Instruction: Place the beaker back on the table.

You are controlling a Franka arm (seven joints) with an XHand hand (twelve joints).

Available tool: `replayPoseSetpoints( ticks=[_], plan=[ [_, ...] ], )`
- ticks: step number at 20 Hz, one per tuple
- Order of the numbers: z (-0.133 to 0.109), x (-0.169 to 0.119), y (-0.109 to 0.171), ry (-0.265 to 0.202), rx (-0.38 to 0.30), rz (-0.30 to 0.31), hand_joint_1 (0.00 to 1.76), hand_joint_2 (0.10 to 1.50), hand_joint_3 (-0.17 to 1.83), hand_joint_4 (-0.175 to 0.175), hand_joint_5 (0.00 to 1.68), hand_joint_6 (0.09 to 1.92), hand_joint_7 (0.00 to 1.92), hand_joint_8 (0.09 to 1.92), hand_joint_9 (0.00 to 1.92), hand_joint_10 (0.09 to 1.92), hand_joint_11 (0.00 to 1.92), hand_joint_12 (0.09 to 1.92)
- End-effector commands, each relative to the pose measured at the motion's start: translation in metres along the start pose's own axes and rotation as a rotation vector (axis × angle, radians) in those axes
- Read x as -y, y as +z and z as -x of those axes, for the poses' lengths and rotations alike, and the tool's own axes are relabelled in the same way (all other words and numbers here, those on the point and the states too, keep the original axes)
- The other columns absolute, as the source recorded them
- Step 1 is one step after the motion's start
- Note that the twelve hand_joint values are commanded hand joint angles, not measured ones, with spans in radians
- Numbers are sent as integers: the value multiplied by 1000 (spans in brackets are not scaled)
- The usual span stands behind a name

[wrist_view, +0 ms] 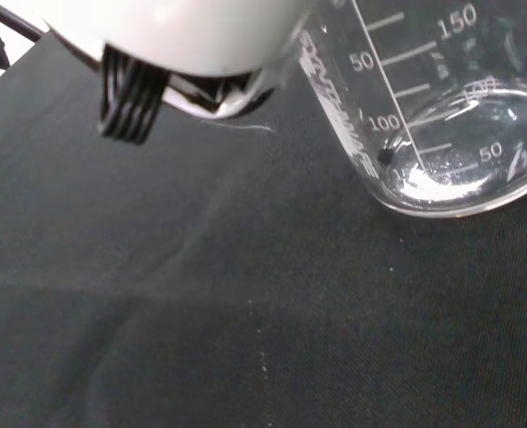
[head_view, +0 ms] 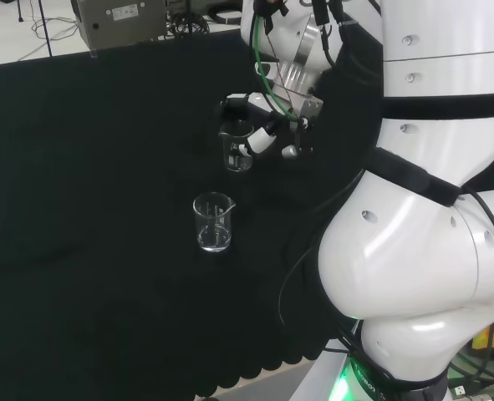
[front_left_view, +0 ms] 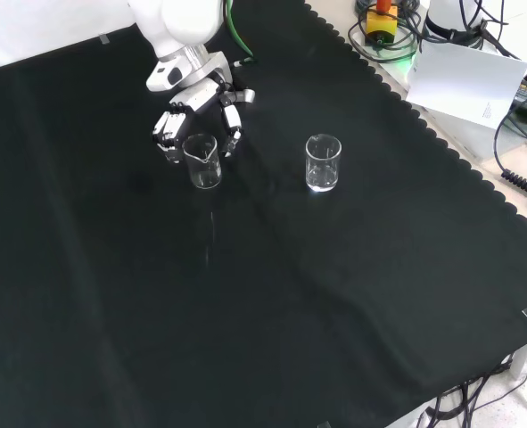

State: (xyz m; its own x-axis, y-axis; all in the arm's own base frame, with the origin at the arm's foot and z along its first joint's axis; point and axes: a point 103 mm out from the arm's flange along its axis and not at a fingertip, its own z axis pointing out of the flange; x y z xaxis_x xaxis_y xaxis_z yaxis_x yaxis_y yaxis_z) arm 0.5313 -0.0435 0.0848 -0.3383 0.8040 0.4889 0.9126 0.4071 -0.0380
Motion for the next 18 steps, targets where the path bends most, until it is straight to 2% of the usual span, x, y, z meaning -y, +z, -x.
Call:
replayPoseSetpoints(
  ticks=[1,5,18],
  plan=[
    [-15,11,-23,-1,10,8,978,487,711,-88,335,523,228,775,394,756,149,1462],
    [-31,28,-45,21,13,30,963,490,696,-89,335,479,199,773,367,773,124,1480],
    [-83,128,-112,130,40,109,912,513,676,-95,340,407,214,781,353,793,107,1499]
  ],
)
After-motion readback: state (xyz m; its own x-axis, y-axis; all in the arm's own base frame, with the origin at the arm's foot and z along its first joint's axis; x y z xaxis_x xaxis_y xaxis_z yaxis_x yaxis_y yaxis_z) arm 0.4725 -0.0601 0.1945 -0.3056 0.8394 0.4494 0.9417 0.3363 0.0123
